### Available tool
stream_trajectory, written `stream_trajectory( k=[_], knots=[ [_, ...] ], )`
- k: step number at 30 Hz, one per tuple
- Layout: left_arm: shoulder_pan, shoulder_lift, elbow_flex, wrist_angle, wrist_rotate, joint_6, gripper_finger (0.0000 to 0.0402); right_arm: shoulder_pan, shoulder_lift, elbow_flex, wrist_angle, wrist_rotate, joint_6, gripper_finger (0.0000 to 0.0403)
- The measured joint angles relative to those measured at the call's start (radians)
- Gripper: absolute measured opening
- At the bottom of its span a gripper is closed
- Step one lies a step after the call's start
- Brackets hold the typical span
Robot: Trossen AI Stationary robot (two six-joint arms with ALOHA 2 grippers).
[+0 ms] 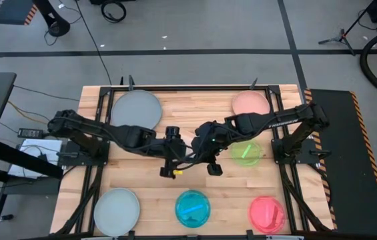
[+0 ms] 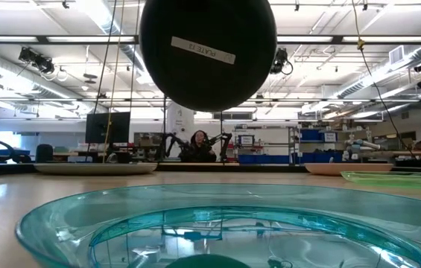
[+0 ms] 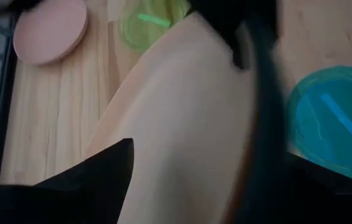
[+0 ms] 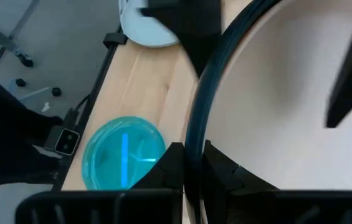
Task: Stack plastic plates
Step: Stack the stacked plates on the gray plate
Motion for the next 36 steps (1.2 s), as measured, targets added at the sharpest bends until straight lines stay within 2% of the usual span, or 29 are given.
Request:
stream_trajectory(
  k=[3,5,10,12,15,19,24,27,30,36],
  knots=[
    [0.014,0.0,0.0,-0.044,0.002,-0.016,0.0288,0.004,0.0,0.0,0.014,0.004,-0.003,0.0033],
    [0.02,0.0,0.0,-0.073,-0.001,-0.016,0.0257,0.006,0.0,0.0,0.018,0.015,-0.009,0.0034],
    [0.017,0.0,0.0,-0.111,-0.005,0.014,0.0141,0.005,0.0,0.0,0.03,0.021,-0.026,0.0036],
    [0.009,-0.002,0.0,-0.118,-0.003,0.026,0.011,0.005,0.0,0.0,0.039,0.02,-0.032,0.0044],
    [-0.002,-0.014,0.0,-0.135,-0.005,0.01,0.0108,0.005,0.0,0.001,0.042,0.039,-0.032,0.0073],
    [-0.026,-0.042,0.002,-0.194,-0.028,-0.054,0.0101,0.005,-0.016,0.002,0.053,0.084,-0.034,0.0139],
    [-0.098,-0.104,0.007,-0.42,-0.053,-0.214,0.0101,0.007,-0.103,0.001,0.079,0.111,-0.041,0.0221],
    [-0.166,-0.106,0.086,-0.624,-0.042,-0.342,0.0101,0.002,-0.165,0.002,0.083,0.156,-0.049,0.0255],
    [-0.255,-0.098,0.189,-0.782,0.023,-0.498,0.01,-0.001,-0.212,0.002,0.091,0.258,-0.054,0.027],
    [-0.427,-0.057,0.294,-0.788,0.216,-0.892,0.01,-0.015,-0.226,0.002,0.092,0.336,-0.056,0.0267]
  ],
)
